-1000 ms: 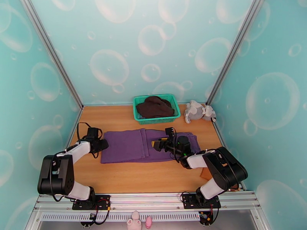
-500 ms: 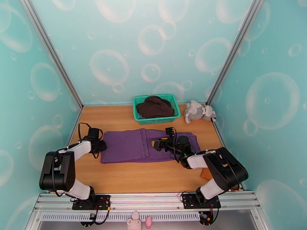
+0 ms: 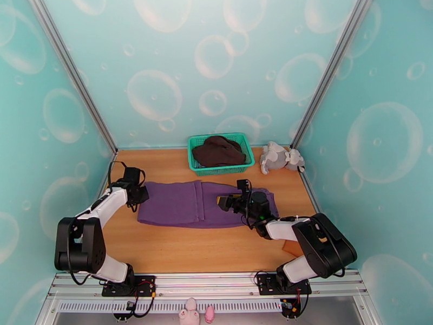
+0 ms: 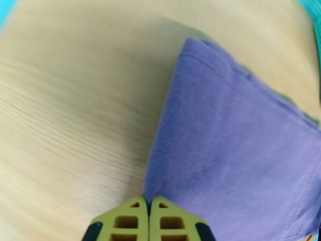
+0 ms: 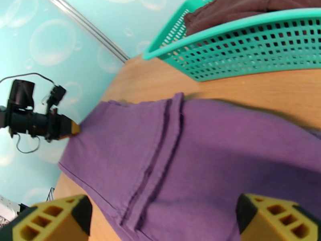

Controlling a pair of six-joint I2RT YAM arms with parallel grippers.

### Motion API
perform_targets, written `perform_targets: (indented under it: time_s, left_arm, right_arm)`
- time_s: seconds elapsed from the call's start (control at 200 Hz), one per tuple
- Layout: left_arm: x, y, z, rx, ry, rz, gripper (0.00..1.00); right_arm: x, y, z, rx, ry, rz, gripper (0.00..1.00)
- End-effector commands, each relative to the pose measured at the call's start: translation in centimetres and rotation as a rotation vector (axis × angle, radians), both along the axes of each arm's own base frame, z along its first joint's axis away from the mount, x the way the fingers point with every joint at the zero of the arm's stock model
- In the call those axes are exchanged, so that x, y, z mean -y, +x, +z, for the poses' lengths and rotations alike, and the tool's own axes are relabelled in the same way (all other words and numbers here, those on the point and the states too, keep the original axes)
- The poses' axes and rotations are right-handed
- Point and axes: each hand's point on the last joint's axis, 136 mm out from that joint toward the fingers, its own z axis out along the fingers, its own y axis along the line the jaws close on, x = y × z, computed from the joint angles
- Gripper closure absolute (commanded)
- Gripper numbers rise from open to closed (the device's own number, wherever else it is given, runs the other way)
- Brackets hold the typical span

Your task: Fold and stack the trousers

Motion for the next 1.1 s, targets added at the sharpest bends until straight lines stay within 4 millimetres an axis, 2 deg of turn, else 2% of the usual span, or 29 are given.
perform_targets:
  time_s: [0.0, 0.15, 0.36, 0.47, 0.665, 0.775, 0.95, 1.095]
  left_arm:
    - [-2.7, -1.9, 2.1, -0.059, 0.146, 0.035, 1.00]
    - [-4.7, -1.9, 4.5, -0.066, 0.252, 0.083, 1.00]
    - [-9.1, -1.7, 9.9, -0.056, 0.447, 0.172, 1.00]
    - [-11.5, -1.7, 12.5, -0.055, 0.538, 0.229, 1.00]
    - [-14.4, -1.8, 16.2, -0.034, 0.661, 0.309, 1.00]
    - [-13.3, -0.6, 16.5, 0.009, 0.581, 0.254, 1.00]
    - [-9.2, 1.0, 16.9, 0.113, 0.397, 0.135, 1.00]
    - [-4.7, 2.0, 17.2, 0.184, 0.233, 0.022, 1.00]
  right_arm:
    - [1.3, 0.3, 0.4, 0.030, -0.031, -0.060, 0.01]
    - [2.0, 0.2, 0.7, 0.038, -0.036, -0.093, 0.01]
    - [2.1, 0.3, 0.6, 0.032, -0.036, -0.094, 0.01]
    - [1.6, 0.2, 0.5, 0.023, -0.026, -0.068, 0.01]
    - [0.0, 0.1, 0.0, -0.002, -0.003, 0.010, 0.01]
    - [-1.7, -0.2, -0.5, -0.022, 0.002, 0.080, 0.01]
    - [-4.0, -0.9, -0.4, 0.003, -0.020, 0.164, 0.01]
    - [-6.1, -1.3, -1.3, -0.028, -0.039, 0.240, 0.01]
